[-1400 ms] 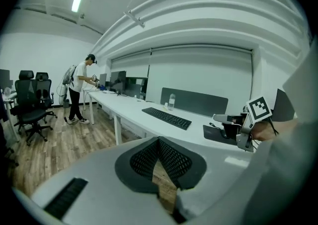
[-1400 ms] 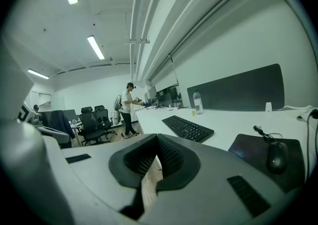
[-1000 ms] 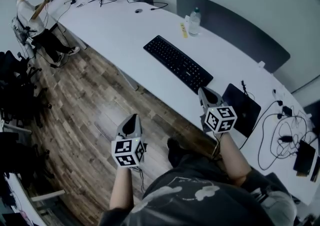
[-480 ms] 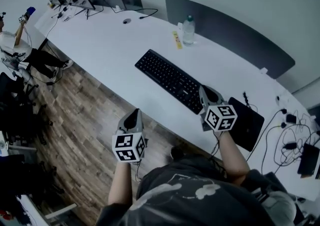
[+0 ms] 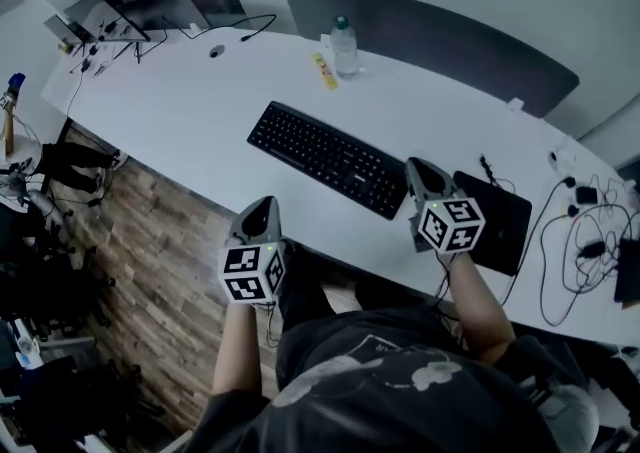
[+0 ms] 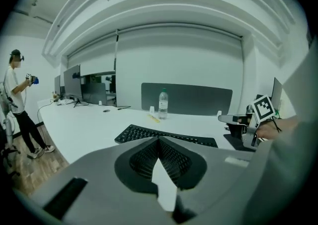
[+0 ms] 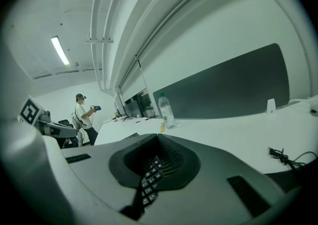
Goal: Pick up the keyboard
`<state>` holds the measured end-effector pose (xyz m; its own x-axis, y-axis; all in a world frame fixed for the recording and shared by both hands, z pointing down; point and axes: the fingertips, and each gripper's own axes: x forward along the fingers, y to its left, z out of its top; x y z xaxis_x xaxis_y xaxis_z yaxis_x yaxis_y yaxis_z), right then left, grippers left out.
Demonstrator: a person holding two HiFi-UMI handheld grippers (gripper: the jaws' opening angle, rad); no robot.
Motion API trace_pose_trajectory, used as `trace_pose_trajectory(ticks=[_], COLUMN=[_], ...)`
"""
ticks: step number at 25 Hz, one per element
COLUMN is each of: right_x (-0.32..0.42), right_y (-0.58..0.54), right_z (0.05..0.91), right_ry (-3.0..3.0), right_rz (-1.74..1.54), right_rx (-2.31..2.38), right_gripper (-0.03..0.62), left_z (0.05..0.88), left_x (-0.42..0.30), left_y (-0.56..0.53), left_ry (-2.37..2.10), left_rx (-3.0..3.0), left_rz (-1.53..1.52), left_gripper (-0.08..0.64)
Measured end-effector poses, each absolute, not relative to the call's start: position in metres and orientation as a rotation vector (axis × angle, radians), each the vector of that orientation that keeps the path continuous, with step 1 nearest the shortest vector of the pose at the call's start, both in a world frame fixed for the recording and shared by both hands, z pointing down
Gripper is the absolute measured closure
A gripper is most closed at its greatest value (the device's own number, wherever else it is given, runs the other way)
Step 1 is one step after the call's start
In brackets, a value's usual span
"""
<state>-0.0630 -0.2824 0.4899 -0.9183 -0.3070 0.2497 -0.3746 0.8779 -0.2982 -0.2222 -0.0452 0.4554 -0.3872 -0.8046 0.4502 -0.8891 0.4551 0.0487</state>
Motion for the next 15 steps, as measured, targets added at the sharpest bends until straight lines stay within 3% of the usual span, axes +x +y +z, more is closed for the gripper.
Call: trace_pose_trajectory(ticks=[3,10,13,15], right_x=[-0.062,-0.055,-0.057,-0.057], right_y=[-0.292,-0.304,-0.307,-0.306], right_z=[0.486,0.492,0.49,0.491], right_ry=[-2.848,-2.78,-2.75,-2.727], right_rz=[0.499,0.497,0.496,0.508], right_rx=[0.615,0.899,1.001,1.063], right_gripper=[0.591,0.591,0.591,0.591], left_z=[0.458,0.475,0.485,0.493], left_x=[-0.241,-0.277,-0.294,-0.307], left_y=[-0.064,-0.101,-0.113,-0.118], left_ry=[-2.226,-1.987,-1.878,-1.828], left_rx=[1.531,1.83,1.894,1.928], left_rz=[0.297,0.347,0.447,0.566], left_gripper=[0.54,0.299,0.164,0.125])
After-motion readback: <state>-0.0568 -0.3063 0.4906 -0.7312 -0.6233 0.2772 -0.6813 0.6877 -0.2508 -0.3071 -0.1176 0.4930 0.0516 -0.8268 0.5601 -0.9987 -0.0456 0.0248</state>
